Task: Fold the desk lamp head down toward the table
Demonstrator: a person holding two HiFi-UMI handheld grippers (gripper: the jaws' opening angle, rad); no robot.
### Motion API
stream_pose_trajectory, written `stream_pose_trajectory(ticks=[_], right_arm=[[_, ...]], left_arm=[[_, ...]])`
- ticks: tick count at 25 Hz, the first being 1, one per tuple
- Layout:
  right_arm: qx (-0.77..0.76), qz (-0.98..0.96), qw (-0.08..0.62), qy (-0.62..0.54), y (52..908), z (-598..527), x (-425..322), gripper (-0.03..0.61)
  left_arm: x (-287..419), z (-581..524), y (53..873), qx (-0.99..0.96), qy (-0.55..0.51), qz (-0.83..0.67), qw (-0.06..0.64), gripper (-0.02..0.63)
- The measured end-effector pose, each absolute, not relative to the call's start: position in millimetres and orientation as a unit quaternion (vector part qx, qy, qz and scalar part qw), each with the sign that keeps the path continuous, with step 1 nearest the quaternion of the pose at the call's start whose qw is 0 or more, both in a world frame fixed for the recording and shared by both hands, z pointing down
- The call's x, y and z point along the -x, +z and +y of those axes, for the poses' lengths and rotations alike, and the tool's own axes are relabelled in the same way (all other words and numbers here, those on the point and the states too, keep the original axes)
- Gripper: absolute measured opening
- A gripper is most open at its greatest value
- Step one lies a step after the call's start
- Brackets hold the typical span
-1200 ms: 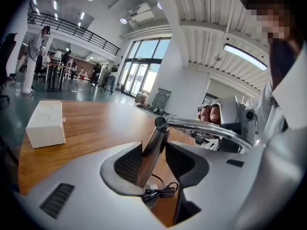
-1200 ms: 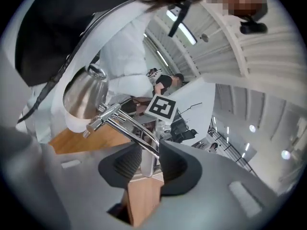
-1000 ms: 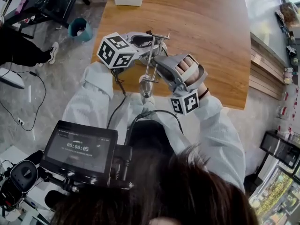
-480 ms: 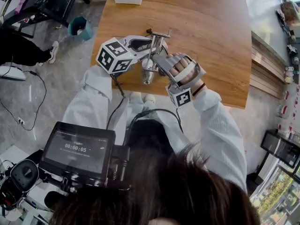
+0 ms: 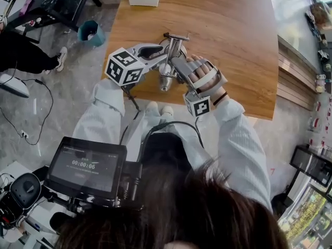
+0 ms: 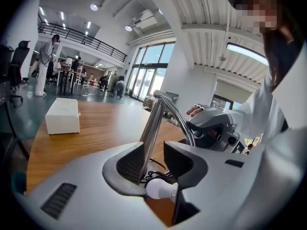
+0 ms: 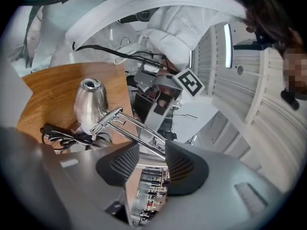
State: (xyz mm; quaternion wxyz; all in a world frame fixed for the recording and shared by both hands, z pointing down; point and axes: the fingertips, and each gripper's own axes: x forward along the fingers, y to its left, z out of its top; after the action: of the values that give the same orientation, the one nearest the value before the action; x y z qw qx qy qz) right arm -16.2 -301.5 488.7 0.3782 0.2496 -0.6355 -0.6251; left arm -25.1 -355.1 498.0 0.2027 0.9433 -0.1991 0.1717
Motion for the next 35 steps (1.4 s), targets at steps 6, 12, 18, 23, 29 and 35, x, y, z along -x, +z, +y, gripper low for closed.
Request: stream_pose_trajectory(ticks=[6,12,18,23,29,35], right_arm=[[-0.274,-0.667,0.383,-0.577,485,-301,3,0.176],[-0.366,-0.774,0.315,-0.410,442,-264,-10,0.072],[-0.462,-0.861,0.174,-0.124,385,-272,-20,0.002],[-0.469,-0.878,0.074,0.062,357,-280,-38,0.000],[-0.469,-0.877,0.066,0.079,345,-276,-28,0.000],[-0.465,-0.880,0.060,0.074,337,-268,-26,0.000]], left_arm=[[44,-353,491,-0.936,0.159,-0.239,0.202,0.127],[53,-322,435,-0.940,0.095,-0.276,0.177,0.127],[42,-311,380,-0.925,0.067,-0.353,0.127,0.029],[30,-299,345,-0.903,0.041,-0.414,0.113,0.003],[23,-293,329,-0.901,0.046,-0.422,0.095,0.003],[19,-288,328,-0.901,0.055,-0.421,0.094,0.003]])
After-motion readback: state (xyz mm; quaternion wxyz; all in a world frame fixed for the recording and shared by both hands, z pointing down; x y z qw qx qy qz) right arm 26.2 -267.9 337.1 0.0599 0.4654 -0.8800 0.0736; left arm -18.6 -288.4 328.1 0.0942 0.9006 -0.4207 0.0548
